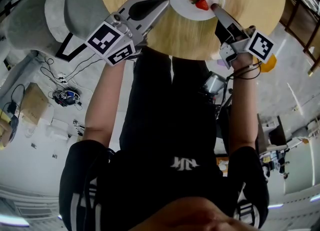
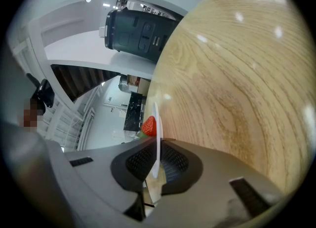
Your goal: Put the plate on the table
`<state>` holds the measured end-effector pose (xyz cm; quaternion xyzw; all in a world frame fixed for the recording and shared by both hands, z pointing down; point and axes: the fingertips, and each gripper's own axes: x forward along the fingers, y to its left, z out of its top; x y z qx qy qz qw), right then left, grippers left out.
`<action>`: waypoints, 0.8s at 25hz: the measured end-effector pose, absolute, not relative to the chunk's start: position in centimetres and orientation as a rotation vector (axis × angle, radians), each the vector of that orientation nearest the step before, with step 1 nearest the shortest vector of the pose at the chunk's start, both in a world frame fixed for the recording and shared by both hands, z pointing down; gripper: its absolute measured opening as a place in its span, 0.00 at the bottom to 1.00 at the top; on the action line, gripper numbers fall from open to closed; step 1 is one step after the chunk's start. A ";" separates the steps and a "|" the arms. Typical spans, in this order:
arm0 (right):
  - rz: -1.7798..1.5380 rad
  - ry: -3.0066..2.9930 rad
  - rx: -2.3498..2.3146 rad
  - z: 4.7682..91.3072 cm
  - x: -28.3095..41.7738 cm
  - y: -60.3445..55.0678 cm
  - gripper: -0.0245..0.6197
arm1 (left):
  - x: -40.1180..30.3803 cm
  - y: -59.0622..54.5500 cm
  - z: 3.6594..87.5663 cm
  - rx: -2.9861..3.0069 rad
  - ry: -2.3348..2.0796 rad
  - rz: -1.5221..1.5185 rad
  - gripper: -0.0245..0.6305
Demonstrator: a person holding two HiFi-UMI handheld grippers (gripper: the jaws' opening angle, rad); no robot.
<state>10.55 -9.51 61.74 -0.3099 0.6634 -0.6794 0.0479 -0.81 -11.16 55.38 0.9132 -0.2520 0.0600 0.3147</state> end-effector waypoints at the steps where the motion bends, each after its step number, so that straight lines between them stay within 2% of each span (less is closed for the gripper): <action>1: -2.073 2.022 -0.944 61.9 10.5 -9.5 0.06 | -0.8 -11.2 55.5 2.406 -0.663 0.159 0.05; 20: -2.079 2.041 -1.053 62.9 10.6 -9.4 0.06 | -1.2 -10.4 56.1 2.408 -0.648 0.172 0.05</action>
